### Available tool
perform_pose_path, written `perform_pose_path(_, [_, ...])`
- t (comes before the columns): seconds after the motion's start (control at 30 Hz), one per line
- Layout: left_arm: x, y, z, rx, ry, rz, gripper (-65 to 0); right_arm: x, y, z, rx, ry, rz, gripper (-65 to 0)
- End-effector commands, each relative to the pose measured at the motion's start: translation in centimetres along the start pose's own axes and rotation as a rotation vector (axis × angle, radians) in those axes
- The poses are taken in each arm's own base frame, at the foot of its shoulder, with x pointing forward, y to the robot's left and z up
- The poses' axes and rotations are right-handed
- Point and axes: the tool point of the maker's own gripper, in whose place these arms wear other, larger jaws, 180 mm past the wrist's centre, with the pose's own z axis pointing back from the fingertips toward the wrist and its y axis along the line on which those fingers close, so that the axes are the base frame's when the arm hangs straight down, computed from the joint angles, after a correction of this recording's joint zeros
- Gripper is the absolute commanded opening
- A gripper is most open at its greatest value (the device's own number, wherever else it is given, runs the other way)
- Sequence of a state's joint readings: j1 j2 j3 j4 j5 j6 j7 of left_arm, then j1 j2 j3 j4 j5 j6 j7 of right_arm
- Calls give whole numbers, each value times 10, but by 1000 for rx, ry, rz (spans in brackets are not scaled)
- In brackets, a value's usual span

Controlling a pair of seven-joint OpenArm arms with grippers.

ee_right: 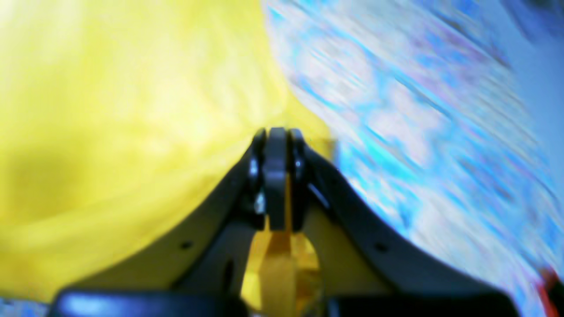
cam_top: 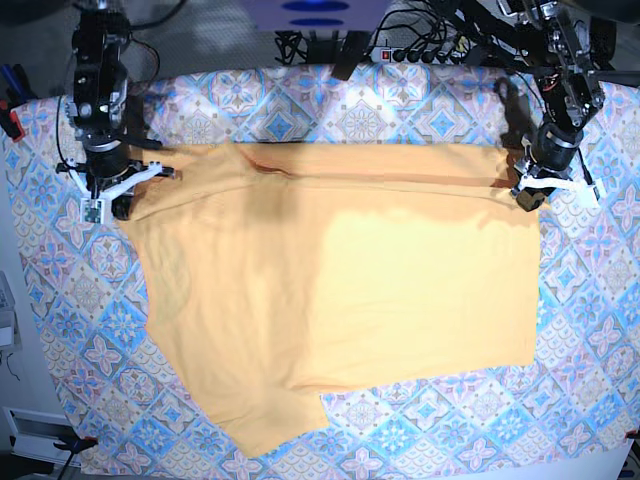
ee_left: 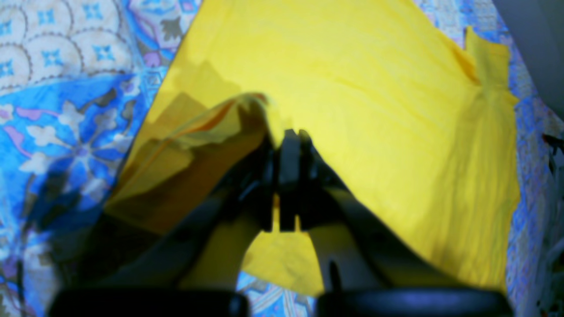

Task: Fold the T-shirt properly
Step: 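Pull the gripped shirt edge toward the robot with both grippers, then slide the right gripper along the shirt side toward the hem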

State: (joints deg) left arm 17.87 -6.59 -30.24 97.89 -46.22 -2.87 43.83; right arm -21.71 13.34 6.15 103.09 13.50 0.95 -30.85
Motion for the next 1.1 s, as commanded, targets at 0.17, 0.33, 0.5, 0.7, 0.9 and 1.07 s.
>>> perform_pose_path(0.17, [23,-8,-22,-28,-51,32,-650,29,11,-30,18,-58,0,-648])
perform_pose_path(0.33, [21,-8,-43,-26,-32,85,-650,36,25,-57,46,-47,3,-648])
perform_pose_path(0.5, [18,-6,-59,-21,-11,127,-650,49,30,-81,53,-53,-1,-649])
perform_pose_path(0.7, [24,-5,-63,11,-51,78,-650,50,23,-99,33,-67,-19,-649])
perform_pose_path(0.9, [12,11,-69,61,-32,74,-650,57,23,-106,29,-70,-28,-649])
perform_pose_path(1.07, [6,20,-71,82,-31,85,-650,79,25,-110,32,-111,-35,-649])
